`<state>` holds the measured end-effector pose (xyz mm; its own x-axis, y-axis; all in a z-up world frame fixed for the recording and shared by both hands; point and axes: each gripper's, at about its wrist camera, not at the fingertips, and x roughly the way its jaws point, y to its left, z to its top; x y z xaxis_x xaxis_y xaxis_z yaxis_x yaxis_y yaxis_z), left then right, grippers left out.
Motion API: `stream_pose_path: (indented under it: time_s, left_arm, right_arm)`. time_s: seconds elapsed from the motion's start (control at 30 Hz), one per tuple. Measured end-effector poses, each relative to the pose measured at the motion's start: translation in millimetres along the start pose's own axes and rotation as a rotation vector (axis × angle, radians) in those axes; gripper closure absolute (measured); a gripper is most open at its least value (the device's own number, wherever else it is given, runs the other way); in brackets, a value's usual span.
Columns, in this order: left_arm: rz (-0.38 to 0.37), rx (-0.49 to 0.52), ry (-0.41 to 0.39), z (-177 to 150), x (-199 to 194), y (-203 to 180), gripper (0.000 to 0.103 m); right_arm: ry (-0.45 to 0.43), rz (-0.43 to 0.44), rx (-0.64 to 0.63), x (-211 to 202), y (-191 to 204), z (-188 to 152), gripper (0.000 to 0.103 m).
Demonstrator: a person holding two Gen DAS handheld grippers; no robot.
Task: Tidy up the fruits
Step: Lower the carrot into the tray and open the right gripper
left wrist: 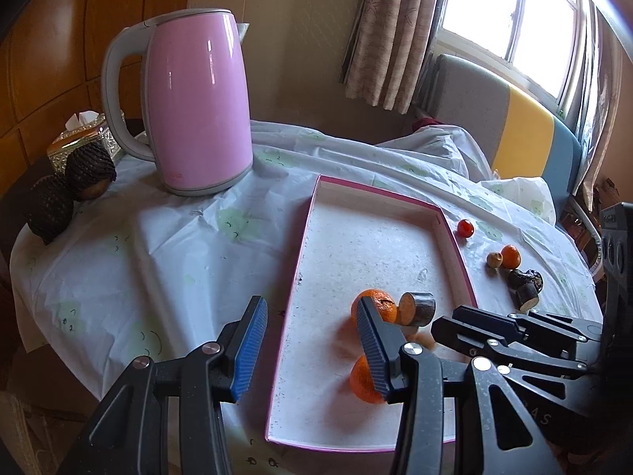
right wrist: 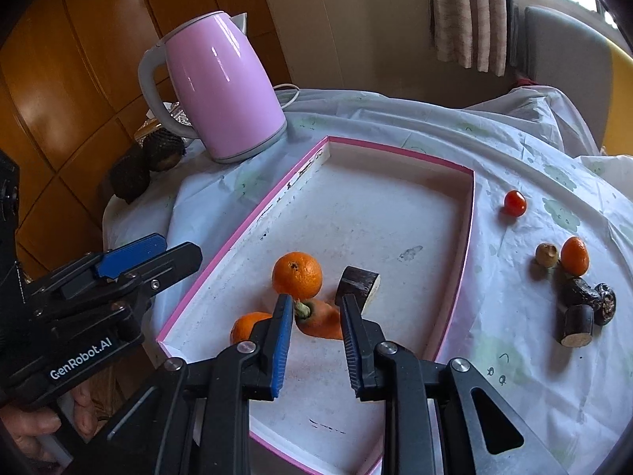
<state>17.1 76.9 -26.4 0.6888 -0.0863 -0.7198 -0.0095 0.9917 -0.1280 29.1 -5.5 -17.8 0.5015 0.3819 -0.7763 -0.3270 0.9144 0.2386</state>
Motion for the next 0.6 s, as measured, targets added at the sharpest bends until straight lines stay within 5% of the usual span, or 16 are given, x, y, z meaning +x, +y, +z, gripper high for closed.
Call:
stream_pose_path:
  time_s: [0.23,0.6]
  left_arm:
    - [0.003,0.017,-0.022,1,-5,-4,0.055]
    - [-0.013,0.026,-0.007,-1,-4,-9,0.055]
  right_arm:
    - [-0.013,-0.044,-0.002,-1,-2,-4,0.077]
    - [-0.08,-0.261,-0.046,-19,0,-9,0.066]
